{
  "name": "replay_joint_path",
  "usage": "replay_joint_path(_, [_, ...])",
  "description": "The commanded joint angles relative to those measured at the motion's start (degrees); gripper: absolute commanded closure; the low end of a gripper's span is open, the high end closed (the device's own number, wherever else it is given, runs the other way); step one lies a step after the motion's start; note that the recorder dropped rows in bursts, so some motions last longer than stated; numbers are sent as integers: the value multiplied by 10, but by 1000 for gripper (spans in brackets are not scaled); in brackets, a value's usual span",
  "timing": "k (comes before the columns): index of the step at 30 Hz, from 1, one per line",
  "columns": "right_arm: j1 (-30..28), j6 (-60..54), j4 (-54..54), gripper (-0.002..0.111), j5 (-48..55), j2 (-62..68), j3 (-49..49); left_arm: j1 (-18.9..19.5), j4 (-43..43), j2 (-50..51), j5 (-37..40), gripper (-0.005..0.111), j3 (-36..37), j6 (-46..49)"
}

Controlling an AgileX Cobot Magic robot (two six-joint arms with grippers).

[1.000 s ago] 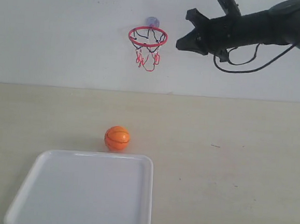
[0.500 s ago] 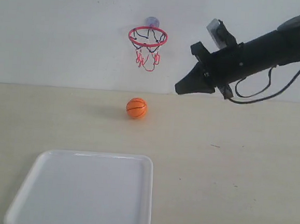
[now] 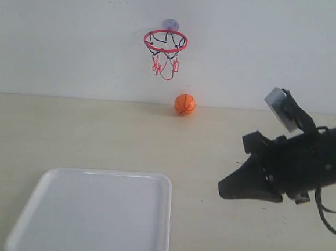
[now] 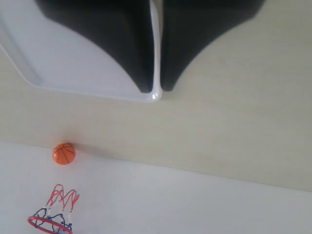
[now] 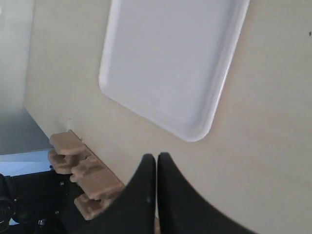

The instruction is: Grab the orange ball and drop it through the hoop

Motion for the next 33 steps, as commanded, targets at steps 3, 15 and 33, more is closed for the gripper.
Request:
replay_joint_path(3, [-1, -161, 209, 108, -17, -67, 156, 1, 2, -2, 1, 103, 2, -3])
replay_joint_path(15, [-1, -269, 259, 108, 108, -184, 255, 1, 2, -2, 1, 103, 2, -3])
replay_joint_path(33, [1, -255, 256, 108, 121, -214, 255, 1, 2, -2, 1, 103, 2, -3])
